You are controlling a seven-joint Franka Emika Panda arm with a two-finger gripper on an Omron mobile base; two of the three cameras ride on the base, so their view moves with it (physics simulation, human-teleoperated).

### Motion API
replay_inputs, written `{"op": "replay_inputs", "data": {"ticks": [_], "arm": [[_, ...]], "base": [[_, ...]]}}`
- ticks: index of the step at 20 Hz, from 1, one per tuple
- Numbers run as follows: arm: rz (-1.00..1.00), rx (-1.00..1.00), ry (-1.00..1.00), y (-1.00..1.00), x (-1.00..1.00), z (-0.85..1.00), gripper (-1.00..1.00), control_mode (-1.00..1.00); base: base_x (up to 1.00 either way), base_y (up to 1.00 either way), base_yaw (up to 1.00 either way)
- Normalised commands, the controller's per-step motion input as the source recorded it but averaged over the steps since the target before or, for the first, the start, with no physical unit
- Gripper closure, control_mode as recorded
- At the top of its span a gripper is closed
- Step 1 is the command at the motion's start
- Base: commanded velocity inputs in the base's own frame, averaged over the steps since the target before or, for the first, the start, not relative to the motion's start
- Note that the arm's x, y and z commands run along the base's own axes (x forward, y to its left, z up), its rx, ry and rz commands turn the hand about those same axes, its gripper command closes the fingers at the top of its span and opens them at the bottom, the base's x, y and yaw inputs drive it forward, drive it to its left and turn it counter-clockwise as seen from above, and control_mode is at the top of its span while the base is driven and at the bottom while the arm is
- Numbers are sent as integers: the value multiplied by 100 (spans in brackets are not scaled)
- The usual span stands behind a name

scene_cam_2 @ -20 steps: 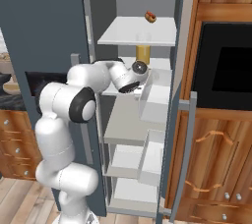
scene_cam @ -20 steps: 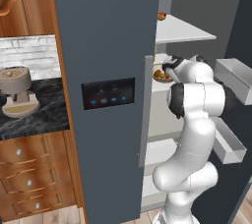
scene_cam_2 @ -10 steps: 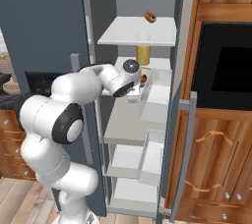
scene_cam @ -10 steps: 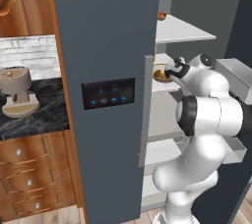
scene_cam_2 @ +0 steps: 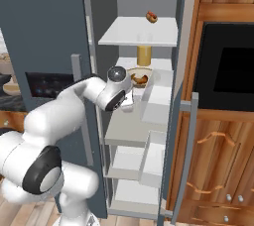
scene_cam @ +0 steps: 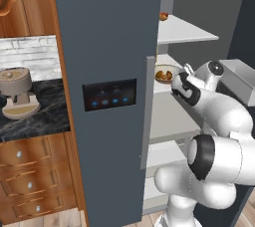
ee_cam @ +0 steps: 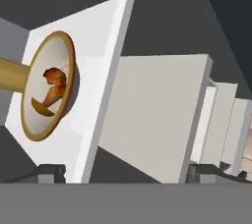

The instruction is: Pick the chicken drumstick and mushroom from their plates and place them in the bowl. Then put the bowl in the fridge.

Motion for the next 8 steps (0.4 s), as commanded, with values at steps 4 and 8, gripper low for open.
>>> {"op": "replay_inputs", "data": {"ticks": [4, 8], "arm": [[14, -33, 0, 28, -84, 15, -100, -100], [19, -36, 0, 37, -82, 13, -100, -100]], "base": [[0, 0, 0], [0, 0, 0]]}}
